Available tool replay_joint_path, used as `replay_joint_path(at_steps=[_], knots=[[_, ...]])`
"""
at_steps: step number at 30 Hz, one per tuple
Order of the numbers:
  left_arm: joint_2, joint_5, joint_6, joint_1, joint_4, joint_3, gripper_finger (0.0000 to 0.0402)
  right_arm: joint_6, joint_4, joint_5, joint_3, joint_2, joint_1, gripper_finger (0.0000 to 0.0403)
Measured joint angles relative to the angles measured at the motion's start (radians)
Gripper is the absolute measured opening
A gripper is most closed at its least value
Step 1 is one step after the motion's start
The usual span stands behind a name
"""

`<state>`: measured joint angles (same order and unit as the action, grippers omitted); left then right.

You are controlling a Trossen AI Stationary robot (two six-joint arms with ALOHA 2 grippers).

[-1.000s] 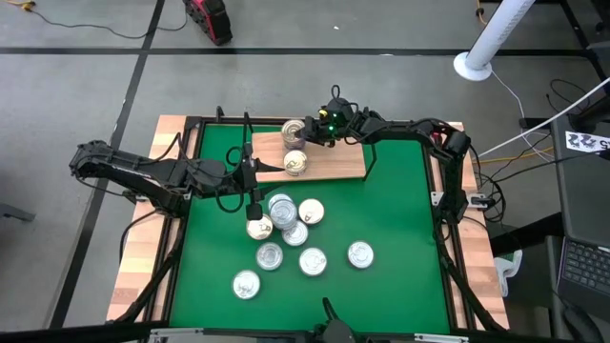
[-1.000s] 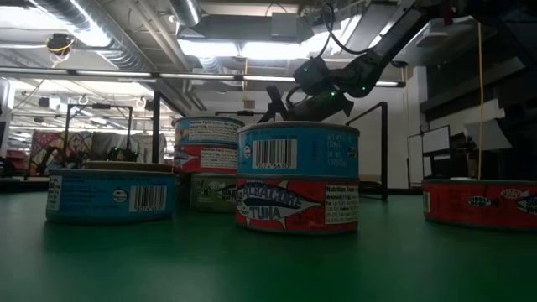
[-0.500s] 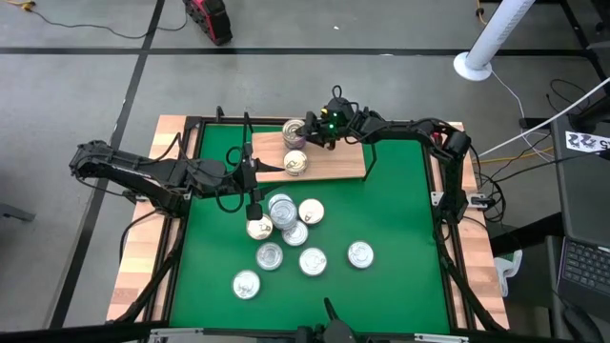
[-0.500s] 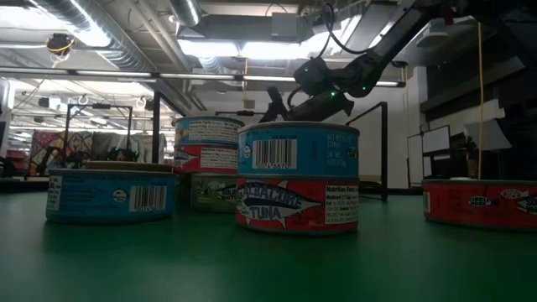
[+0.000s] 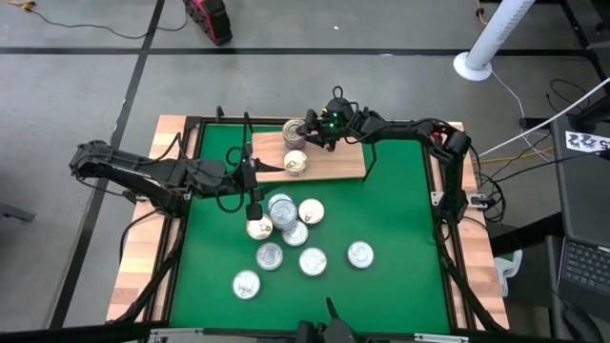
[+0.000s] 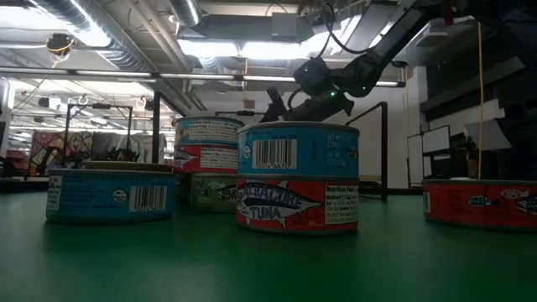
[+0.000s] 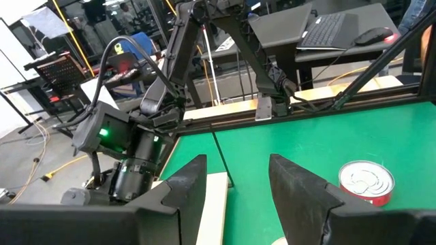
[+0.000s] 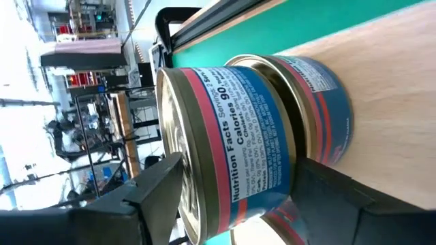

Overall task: Stack canned seafood by type on shelf
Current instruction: Stack the blue-pink tuna can on top of the blue-pink tuna can on the shelf

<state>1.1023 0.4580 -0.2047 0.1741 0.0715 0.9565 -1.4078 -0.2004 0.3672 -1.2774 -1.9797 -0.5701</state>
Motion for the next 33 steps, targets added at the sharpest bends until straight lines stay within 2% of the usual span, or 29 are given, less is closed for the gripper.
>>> replay_joint_path(at_steps=[12, 20, 25, 29, 33], knots=[[0.000, 0.000, 0.000, 0.000, 0.000, 0.000, 0.0155, -0.059, 0.015, -0.012, -0.001, 0.000, 0.000, 0.0255], [0.000, 0.000, -0.001, 0.000, 0.000, 0.000, 0.0155, -0.053, 0.019, 0.018, -0.001, 0.000, 0.000, 0.0255], [0.000, 0.000, -0.001, 0.000, 0.000, 0.000, 0.0155, -0.037, 0.021, -0.001, -0.003, 0.000, 0.000, 0.0255], [0.000, 0.000, -0.003, 0.000, 0.000, 0.000, 0.0155, -0.027, 0.082, -0.008, -0.039, 0.000, 0.001, 0.0255], [0.000, 0.000, -0.003, 0.000, 0.000, 0.000, 0.0155, 0.044, 0.223, -0.054, -0.111, 0.000, 0.001, 0.0255]])
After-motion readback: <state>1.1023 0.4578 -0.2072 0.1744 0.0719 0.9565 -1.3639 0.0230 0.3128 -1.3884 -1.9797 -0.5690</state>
